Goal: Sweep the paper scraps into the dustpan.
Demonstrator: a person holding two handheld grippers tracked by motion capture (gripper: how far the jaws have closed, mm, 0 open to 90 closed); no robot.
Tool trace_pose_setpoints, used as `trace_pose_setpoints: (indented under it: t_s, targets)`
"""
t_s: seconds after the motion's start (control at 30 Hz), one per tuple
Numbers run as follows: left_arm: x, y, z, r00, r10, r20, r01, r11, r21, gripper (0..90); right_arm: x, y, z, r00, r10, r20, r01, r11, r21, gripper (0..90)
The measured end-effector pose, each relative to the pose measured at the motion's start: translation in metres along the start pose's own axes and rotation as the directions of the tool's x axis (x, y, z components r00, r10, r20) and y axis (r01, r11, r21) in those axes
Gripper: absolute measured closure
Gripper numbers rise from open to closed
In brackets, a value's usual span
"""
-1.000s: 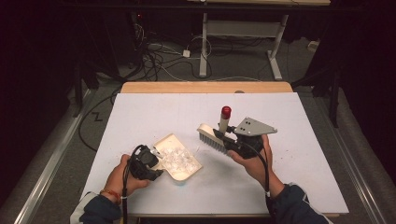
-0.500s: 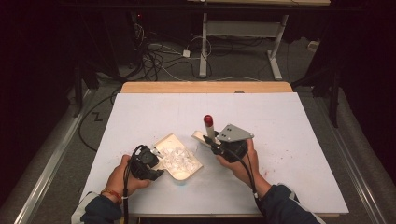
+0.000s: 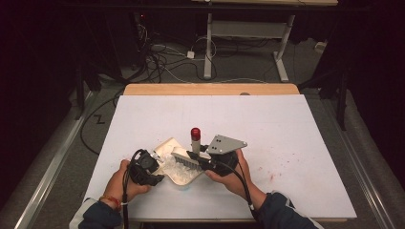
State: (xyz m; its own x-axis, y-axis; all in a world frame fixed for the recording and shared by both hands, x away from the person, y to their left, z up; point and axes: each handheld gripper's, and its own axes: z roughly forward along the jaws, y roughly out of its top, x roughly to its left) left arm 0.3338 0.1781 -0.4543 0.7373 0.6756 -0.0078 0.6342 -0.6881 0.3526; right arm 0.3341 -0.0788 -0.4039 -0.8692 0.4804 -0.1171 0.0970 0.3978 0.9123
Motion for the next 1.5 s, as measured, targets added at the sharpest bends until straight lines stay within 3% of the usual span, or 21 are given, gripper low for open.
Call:
trace_pose_setpoints:
  t_s: [0.2, 0.43, 0.53, 0.67, 0.9, 0.97, 1.07, 1.13, 1.27, 1.5]
  targets:
    - [0.0, 0.0, 0.0, 1.0, -0.001, 0.002, 0.001, 1.0, -0.001, 63.5, -0.008, 0.005, -0.011, 0.9994, 0.009, 0.033, -0.008, 0.999, -0.031, 71.1]
    - [0.001, -0.001, 0.0, 1.0, -0.003, 0.006, 0.003, 1.0, -0.002, 63.4, -0.031, 0.006, -0.014, 0.9946, 0.042, 0.094, -0.036, 0.997, -0.065, 71.0]
    - [0.002, -0.001, 0.0, 0.9999, -0.007, 0.009, 0.007, 1.0, -0.004, 63.5, -0.037, 0.004, -0.007, 0.9864, 0.011, 0.164, -0.003, 0.999, -0.043, 71.1]
    - [0.002, -0.002, 0.0, 0.9999, -0.013, 0.006, 0.013, 0.9999, -0.008, 63.5, -0.05, 0.004, 0.002, 0.979, -0.017, 0.203, 0.022, 1.0, -0.02, 71.1]
    - [0.005, -0.005, -0.002, 1.0, -0.006, 0.006, 0.006, 1.0, -0.003, 63.4, -0.085, 0.005, 0.011, 0.9464, -0.031, 0.322, 0.031, 1.0, 0.006, 71.1]
    - [0.005, -0.005, -0.003, 1.0, -0.005, 0.002, 0.005, 1.0, -0.001, 63.5, -0.092, 0.004, 0.017, 0.939, -0.041, 0.341, 0.034, 0.999, 0.025, 71.1]
    - [0.006, -0.007, -0.004, 1.0, -0.005, 0.0, 0.005, 1.0, 0.003, 63.4, -0.097, 0.0, 0.026, 0.9366, -0.039, 0.348, 0.022, 0.998, 0.052, 71.1]
    - [0.006, -0.008, -0.005, 1.0, -0.005, -0.001, 0.005, 1.0, 0.003, 63.5, -0.096, -0.003, 0.032, 0.9389, -0.043, 0.341, 0.019, 0.997, 0.074, 71.1]
    - [0.007, -0.011, -0.004, 1.0, -0.009, -0.003, 0.009, 0.9999, 0.008, 63.4, -0.087, -0.006, 0.036, 0.9533, -0.038, 0.3, 0.015, 0.997, 0.078, 71.1]
    - [0.007, -0.012, -0.005, 0.9999, -0.009, -0.009, 0.009, 0.9999, 0.012, 63.4, -0.049, -0.005, 0.036, 0.9857, -0.039, 0.164, 0.029, 0.998, 0.063, 70.5]
